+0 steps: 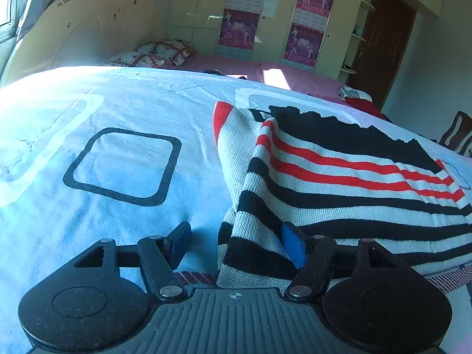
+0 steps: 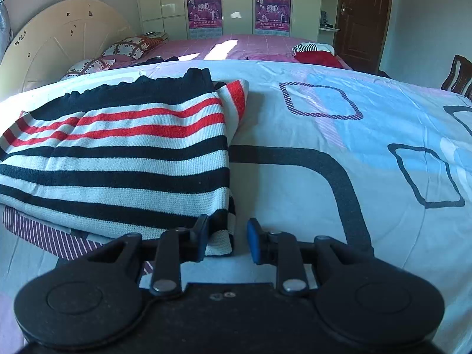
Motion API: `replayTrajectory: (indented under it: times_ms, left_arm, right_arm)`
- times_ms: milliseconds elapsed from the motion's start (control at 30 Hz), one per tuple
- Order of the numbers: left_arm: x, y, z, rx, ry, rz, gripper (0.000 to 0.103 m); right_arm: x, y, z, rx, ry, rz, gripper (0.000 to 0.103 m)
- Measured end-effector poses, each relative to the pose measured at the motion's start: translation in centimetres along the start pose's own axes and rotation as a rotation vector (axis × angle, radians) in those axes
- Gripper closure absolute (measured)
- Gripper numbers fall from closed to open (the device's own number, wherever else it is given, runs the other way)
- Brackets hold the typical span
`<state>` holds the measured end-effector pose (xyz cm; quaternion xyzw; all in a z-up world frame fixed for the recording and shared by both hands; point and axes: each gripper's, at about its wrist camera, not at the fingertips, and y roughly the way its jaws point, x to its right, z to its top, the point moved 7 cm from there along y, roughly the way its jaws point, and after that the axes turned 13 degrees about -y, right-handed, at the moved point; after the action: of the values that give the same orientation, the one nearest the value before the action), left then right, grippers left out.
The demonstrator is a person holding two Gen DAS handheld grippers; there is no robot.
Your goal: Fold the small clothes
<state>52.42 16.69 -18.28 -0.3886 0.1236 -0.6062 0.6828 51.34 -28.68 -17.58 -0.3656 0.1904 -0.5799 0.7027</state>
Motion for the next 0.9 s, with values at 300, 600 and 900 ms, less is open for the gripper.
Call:
replayTrajectory:
  times_ms: [300,600,900]
  left_arm:
    - [-1.7,-1.4,-0.4,-0.006,0.003,0.049,0.028]
    - [-2.3,-7.3,-2.8,0.028,-0.182,-0.057,0.036]
    - [-2.3,-2.5,-6.6,-0.062,-0.766,-0.379,0.06]
  right_arm:
    - [1.9,-0.2,-0.7,-0.006,0.105,0.036,0.064]
    - [2.8,-5.8,-1.3,0.168,0.224,0.029,0.089]
    - [-4.9,-5.1,5.1,0.255,0.163,0.226,0.095]
